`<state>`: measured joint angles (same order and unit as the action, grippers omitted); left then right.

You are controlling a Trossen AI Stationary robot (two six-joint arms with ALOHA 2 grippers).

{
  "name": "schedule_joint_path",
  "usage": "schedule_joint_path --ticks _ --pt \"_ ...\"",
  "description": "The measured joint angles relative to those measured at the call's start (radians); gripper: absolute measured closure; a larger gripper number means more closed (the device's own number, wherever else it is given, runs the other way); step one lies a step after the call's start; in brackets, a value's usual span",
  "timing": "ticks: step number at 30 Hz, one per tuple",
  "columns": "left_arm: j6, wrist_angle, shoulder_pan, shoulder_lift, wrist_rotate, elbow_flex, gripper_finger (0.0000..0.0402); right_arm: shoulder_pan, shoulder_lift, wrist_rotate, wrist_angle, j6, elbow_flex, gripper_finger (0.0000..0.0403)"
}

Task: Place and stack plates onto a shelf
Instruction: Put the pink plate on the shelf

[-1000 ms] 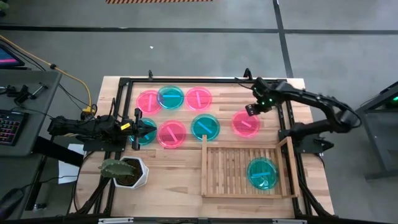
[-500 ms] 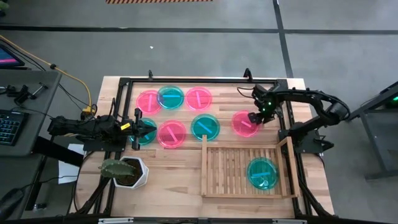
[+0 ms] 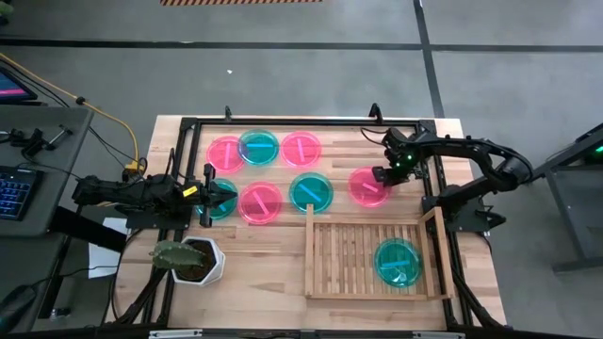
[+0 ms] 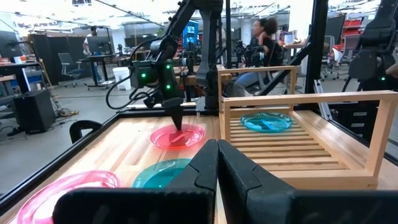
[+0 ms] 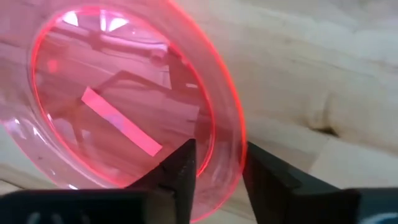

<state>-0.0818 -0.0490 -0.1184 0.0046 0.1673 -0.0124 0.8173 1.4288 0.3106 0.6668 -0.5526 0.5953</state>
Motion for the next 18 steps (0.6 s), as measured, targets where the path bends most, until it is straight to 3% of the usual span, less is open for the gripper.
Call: schedule_joint_path --ticks 7,12,18 --pt "0.0 0.0 0.0 0.0 0.0 0.0 0.0402 0.0 0.001 -0.044 -0.029 0.012 0.001 0.0393" --pt "0.0 0.0 0.0 0.0 0.0 0.0 0.0401 -0.003 -0.073 -0.063 -0.035 0.018 -0.002 0.0401" --pt "0.0 0.0 0.0 0.0 0.0 0.0 0.0401 0.001 -0.256 0.0 0.038 0.019 0.038 0.0403"
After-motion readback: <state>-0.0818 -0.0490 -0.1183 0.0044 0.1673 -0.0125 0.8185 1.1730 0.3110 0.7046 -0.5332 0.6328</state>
